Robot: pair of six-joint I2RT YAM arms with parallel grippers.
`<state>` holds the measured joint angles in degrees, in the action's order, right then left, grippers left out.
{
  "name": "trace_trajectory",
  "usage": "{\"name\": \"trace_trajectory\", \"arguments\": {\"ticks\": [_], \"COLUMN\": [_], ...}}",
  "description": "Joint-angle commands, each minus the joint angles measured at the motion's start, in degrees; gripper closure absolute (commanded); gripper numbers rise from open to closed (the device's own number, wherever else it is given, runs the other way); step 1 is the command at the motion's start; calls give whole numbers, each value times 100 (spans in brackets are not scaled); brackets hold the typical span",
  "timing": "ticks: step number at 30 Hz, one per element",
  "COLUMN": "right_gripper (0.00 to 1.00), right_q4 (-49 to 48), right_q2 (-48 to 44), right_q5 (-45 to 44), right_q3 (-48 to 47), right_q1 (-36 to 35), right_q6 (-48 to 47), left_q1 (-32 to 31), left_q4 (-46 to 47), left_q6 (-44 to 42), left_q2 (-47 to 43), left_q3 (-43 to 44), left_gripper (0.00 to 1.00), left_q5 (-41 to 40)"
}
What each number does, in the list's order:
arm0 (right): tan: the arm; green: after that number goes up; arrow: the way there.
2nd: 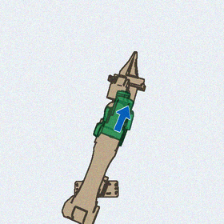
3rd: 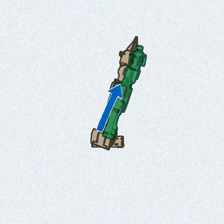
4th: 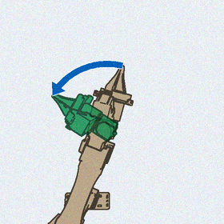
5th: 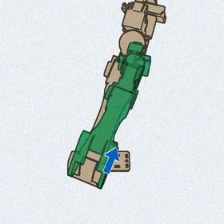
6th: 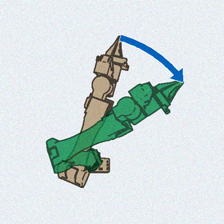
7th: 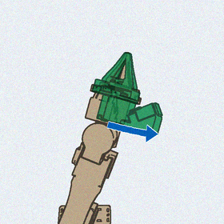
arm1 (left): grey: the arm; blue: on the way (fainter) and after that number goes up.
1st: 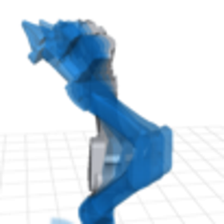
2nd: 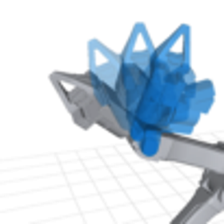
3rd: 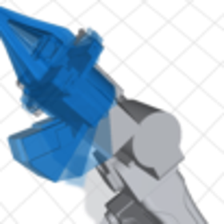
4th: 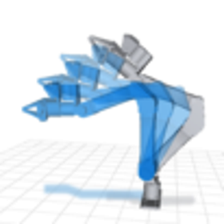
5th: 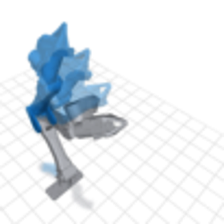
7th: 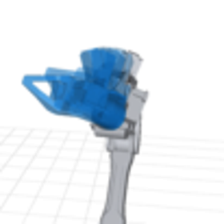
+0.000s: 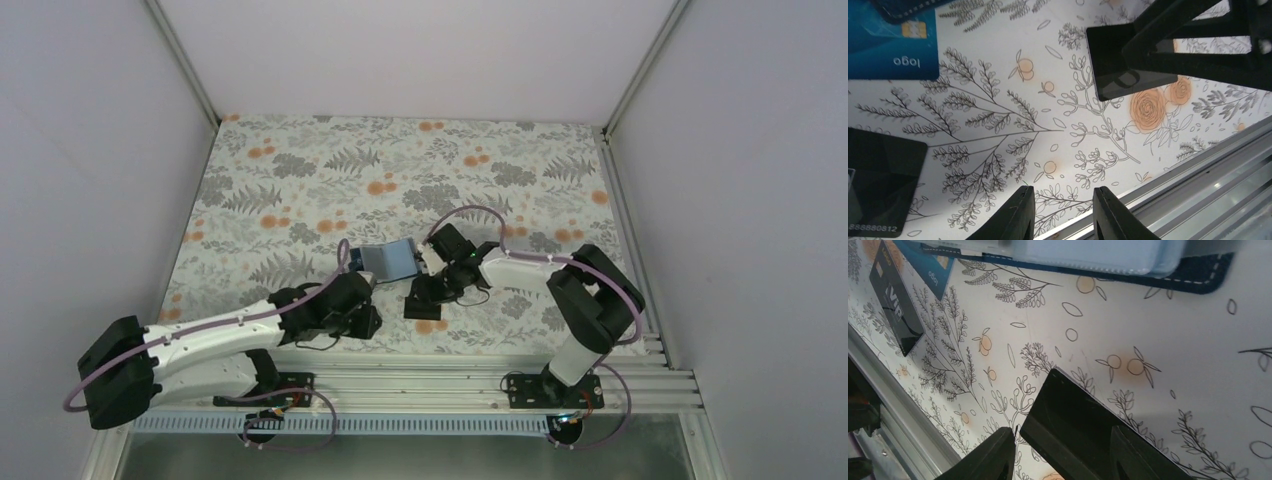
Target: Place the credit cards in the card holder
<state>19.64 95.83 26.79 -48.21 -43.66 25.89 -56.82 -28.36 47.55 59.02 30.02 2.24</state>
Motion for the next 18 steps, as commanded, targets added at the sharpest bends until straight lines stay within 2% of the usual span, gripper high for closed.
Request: {"name": "trace_trajectory", "arguments": {"ticks": [1,7,10,18], "right_gripper": [50,50,51,51], "right_q4": [-30,-36,-9,381], "right_q2": [115,33,-202,-457], "right_q5": [-345,-334,-667,-1203], "right_q3": [234,494,484,-359], "right_q1": [-275,-594,-624,-581], "right_q6": [-103,-41,52,9], "left_q1": [-297,-388,-404,-423], "left_q4": [115,192,162,-45], "left_q6": [455,579,605,680], "left_q2": [199,324,308,141], "left_q3": [66,80,112,194], "left_gripper": [68,68,68,67], "left_q5": [-398,-489,-554,-721]}}
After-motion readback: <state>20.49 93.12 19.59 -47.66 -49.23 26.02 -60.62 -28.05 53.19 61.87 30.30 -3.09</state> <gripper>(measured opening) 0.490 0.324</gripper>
